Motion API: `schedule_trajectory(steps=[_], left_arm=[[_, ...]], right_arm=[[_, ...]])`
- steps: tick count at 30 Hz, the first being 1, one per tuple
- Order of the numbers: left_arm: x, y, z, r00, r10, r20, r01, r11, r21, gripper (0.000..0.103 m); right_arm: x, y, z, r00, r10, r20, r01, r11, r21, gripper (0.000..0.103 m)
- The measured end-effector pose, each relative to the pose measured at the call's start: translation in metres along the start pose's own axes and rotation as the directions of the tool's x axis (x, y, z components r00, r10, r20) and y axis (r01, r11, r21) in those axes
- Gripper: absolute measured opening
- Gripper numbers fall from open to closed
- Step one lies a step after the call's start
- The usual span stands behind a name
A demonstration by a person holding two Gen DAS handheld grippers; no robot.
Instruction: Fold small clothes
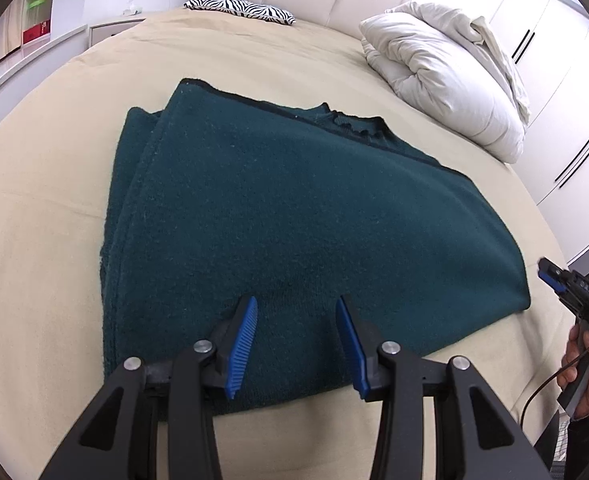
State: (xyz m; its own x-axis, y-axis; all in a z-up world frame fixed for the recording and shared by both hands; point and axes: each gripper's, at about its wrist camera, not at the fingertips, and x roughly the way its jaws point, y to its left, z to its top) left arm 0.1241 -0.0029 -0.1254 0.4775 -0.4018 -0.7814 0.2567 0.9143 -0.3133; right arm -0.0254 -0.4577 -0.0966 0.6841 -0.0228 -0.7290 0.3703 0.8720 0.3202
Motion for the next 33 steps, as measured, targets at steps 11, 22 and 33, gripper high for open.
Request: schedule_trajectory(steps=[11, 22, 33], left_arm=[[0.008, 0.013, 0.04, 0.994, 0.096, 0.047, -0.098, 0.995, 0.032, 0.049], [0.023, 0.034, 0.034, 0.994, 0.106, 0.027, -0.106, 0.994, -0.006, 0.039], [0.001, 0.024, 0.034, 0.996, 0.06, 0.063, -0.057, 0.997, -0.05, 0.038]], right_arm=[[0.076, 0.065, 0.037, 0.991, 0.094, -0.098, -0.105, 0.989, -0.108, 0.033], [0.155, 0.074, 0.069, 0.977, 0.042, -0.209, -0.058, 0.996, -0.071, 0.031], [0.129, 0.088, 0.085, 0.976, 0.18, -0.125, -0.176, 0.983, 0.043, 0.033]])
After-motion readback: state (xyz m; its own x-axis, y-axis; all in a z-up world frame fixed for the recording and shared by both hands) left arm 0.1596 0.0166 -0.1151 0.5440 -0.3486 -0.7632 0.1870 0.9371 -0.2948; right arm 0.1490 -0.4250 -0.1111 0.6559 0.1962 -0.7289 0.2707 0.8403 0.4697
